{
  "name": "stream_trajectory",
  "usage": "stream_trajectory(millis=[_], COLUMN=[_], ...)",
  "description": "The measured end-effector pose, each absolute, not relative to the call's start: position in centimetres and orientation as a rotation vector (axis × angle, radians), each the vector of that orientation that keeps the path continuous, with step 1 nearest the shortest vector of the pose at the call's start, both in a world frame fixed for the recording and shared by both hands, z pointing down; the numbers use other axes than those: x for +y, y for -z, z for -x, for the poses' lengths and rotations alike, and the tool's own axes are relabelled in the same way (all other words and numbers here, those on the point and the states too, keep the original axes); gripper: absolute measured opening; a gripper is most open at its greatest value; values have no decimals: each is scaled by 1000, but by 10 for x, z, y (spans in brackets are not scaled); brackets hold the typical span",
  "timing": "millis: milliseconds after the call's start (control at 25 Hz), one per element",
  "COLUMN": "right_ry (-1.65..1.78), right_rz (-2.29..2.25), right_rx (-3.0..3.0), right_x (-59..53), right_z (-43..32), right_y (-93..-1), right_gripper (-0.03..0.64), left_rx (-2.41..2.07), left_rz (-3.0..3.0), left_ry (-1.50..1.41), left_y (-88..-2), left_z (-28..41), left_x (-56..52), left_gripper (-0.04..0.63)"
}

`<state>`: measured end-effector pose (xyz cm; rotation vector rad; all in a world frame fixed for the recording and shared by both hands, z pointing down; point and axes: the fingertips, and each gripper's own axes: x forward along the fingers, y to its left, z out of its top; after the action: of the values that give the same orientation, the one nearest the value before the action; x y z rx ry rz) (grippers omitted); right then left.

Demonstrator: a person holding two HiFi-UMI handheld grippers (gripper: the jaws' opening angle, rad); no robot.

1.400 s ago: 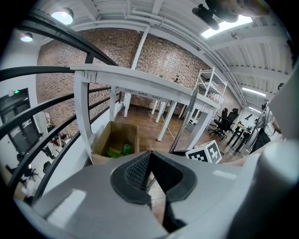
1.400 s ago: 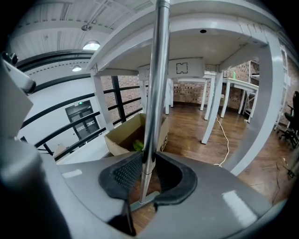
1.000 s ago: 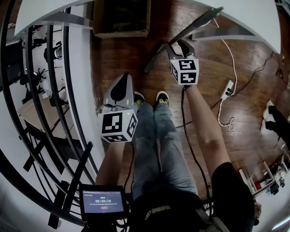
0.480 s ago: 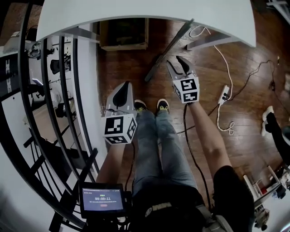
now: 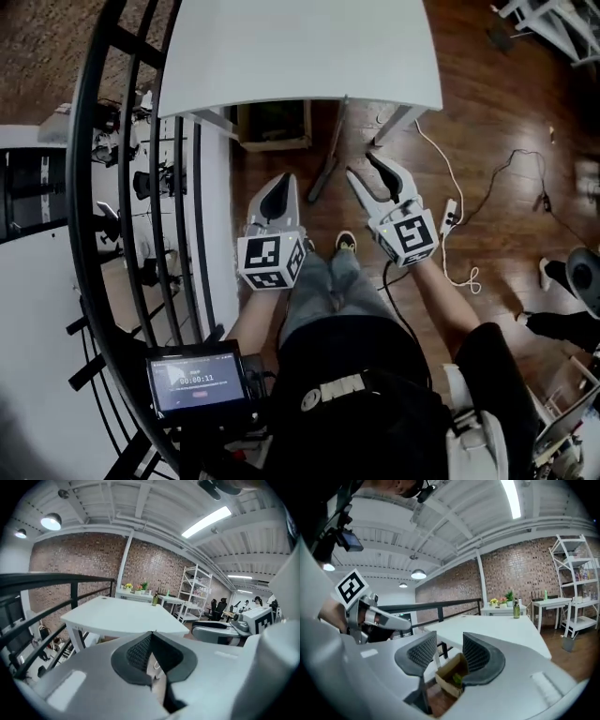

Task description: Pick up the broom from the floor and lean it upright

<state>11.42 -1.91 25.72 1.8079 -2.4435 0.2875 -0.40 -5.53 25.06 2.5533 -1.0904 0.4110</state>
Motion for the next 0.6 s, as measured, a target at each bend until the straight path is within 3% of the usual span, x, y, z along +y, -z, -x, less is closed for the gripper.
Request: stream_trajectory(millis=[120, 320, 600], right_ry=[-255, -144, -167], right_rz=[-1872, -1925, -1913], right_rx=[-2522, -2558, -2528], right_x=[-54, -99, -97], right_z=[-128, -209, -203], right_y=[-263, -233, -217], right_gripper=[179, 173, 141], left_rx=[-1154, -1185, -1214], left_rz=[-2654, -2815, -2912], left_ry=[-337, -278, -240], left_y=[-260, -227, -195], left_z=[-20, -119, -134], left_x=[-87, -119, -117], left_gripper=[15, 15, 15])
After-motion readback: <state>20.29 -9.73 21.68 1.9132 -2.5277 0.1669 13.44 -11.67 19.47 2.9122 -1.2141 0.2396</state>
